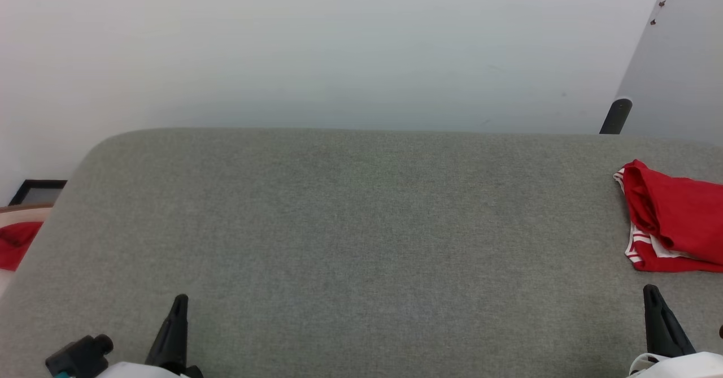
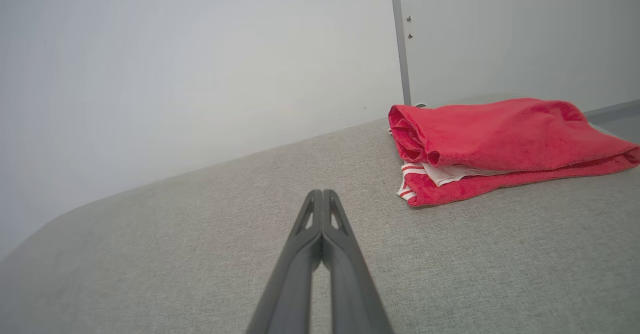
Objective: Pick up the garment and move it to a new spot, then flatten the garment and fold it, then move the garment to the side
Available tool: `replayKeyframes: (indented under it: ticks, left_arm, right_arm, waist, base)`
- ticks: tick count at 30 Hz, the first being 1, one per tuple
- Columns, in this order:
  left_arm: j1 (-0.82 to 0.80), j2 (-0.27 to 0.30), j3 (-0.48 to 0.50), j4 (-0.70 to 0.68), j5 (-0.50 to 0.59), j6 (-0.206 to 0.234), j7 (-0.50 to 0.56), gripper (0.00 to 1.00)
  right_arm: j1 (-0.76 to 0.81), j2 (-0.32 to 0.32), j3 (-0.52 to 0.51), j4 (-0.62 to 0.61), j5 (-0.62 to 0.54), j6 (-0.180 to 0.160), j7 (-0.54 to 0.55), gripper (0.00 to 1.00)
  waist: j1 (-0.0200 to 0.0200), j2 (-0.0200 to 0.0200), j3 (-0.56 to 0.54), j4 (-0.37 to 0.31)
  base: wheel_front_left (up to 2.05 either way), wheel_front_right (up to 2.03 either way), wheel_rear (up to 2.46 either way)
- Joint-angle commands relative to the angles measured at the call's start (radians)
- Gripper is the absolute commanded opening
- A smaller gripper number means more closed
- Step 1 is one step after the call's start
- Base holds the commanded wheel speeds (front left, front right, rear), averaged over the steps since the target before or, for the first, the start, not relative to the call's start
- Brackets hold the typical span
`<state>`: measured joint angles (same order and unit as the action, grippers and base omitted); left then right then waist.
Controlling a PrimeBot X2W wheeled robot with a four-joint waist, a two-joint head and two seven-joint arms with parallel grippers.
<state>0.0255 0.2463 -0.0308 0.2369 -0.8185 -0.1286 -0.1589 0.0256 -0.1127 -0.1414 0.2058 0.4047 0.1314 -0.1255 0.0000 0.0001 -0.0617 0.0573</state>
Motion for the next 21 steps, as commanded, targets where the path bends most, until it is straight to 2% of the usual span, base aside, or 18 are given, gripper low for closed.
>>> replayKeyframes:
  ticks: [1,21]
  left_arm:
    - [-0.027,0.004,0.011,-0.012,-0.025,-0.001,0.006,0.0]
    - [-0.06,-0.052,0.049,-0.007,-0.24,-0.001,0.08,0.0]
  right_arm:
    - [-0.031,-0.003,0.002,-0.013,0.039,0.0,0.005,0.0]
    - [-0.062,0.015,0.009,0.0,0.365,0.0,0.071,0.0]
  waist:
    - [0.0,-0.0001,0.001,-0.001]
    - [0.0,-0.0001,0.013,-0.012]
  base:
    - [0.0,0.0,0.0]
    - [0.0,0.0,0.0]
